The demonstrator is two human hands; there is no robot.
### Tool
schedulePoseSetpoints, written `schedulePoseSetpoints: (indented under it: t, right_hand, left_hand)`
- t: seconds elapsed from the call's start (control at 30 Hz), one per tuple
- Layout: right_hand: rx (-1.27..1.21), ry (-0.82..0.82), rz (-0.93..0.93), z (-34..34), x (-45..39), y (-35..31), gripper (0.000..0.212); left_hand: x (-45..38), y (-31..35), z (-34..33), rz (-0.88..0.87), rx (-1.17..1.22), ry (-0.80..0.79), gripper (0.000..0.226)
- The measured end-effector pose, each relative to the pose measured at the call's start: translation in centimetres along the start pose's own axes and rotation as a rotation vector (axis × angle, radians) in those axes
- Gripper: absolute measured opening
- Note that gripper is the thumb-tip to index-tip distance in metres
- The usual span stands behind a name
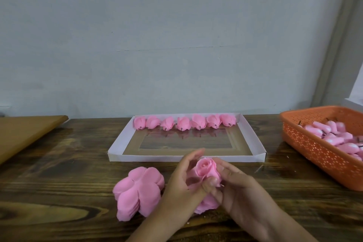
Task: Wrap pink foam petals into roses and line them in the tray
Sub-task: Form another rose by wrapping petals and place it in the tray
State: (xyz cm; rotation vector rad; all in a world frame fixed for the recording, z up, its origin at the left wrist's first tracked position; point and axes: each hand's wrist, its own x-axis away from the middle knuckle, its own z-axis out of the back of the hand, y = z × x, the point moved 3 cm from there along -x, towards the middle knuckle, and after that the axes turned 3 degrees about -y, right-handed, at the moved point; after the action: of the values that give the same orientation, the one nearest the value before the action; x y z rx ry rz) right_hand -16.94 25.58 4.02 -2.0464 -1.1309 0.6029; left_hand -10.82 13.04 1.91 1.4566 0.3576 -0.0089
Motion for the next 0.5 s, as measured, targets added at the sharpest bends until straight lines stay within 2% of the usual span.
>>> schedulePoseSetpoints:
  t: [0.1, 0.17, 0.27, 0.3, 0.37, 0.5]
  right_hand:
    - [-0.158, -0.067, -0.063, -0.8, 0.1, 0.9, 0.054]
    - [-0.259, -0.068, -0.094, -0.8, 0.1, 1.9, 0.061]
    - [-0.371, -0.048, -0.073, -1.4, 0.1, 2.3, 0.059]
    - [-0.386, -0.042, -0.069, -1.4, 0.1, 2.2, 0.065]
    - [-0.325, -0.071, -0.093, -1.7, 0.4, 2.1, 0.067]
    - [-0.165, -0.142, -0.189, -1.7, 0.6, 1.9, 0.062]
  left_hand:
    - [0.1, 0.7, -0.3, -0.002, 0.050, -0.083, 0.086]
    - [0.2, 1.1, -0.5, -0.045, 0.013, -0.109, 0.088]
    - [0.6, 1.9, -0.7, -0.113, 0.007, -0.083, 0.061]
    - [0.7, 2.1, -0.7, -0.131, -0.006, -0.065, 0.052]
    - [0.9, 2.4, -0.8, -0.162, -0.031, -0.049, 0.036]
    - [1.0, 2.5, -0.8, -0.139, -0.028, -0.035, 0.030]
